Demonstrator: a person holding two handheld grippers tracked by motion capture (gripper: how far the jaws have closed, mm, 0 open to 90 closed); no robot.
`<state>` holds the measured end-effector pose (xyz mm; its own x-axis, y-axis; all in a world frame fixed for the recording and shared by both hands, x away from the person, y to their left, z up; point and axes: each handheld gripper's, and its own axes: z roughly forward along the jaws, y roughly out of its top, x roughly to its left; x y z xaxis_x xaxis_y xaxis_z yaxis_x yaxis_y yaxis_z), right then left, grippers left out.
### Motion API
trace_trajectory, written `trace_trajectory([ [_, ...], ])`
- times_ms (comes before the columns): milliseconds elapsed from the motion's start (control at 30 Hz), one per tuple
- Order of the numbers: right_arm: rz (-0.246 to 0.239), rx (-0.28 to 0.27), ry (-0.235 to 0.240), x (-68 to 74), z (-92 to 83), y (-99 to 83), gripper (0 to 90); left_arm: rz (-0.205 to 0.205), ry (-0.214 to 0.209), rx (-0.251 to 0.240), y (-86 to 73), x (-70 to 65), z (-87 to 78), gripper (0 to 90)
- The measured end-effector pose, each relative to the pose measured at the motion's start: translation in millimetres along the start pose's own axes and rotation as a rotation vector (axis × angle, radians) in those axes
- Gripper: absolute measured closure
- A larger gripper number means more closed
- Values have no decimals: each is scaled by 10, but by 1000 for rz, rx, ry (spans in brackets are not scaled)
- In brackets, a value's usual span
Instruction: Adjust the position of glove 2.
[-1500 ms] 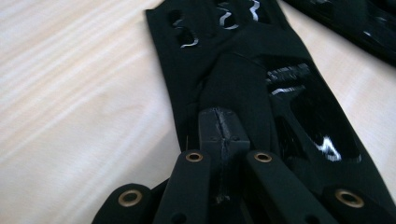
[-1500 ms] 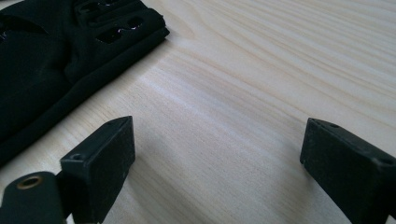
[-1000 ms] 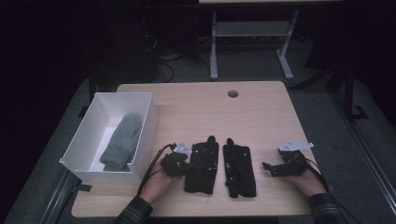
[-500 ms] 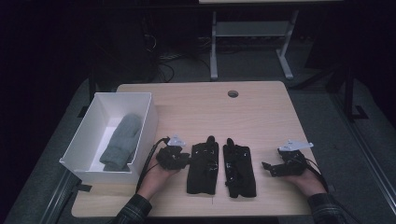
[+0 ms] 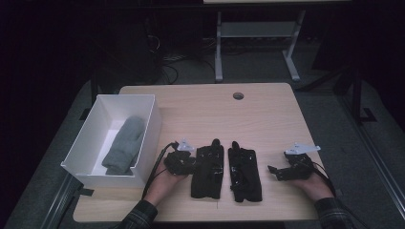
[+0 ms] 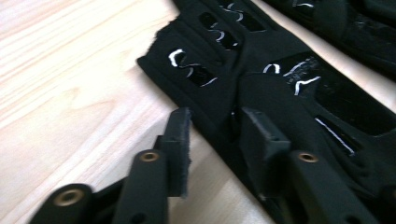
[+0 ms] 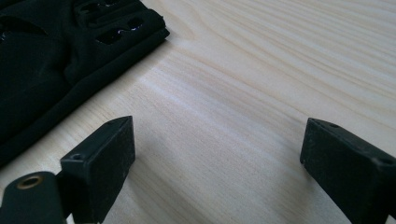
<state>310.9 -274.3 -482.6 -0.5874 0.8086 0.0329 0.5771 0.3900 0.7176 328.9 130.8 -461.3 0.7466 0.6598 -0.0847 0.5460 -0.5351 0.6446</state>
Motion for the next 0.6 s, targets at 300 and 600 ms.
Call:
trace_trajectory([
  [300,2,-1,-1,3,1,0,103,12,-36,9,1,-37,2,797],
  [600,-51,23,142,122,-55,131,555,-51,-105,-10,37,14,-2,864],
])
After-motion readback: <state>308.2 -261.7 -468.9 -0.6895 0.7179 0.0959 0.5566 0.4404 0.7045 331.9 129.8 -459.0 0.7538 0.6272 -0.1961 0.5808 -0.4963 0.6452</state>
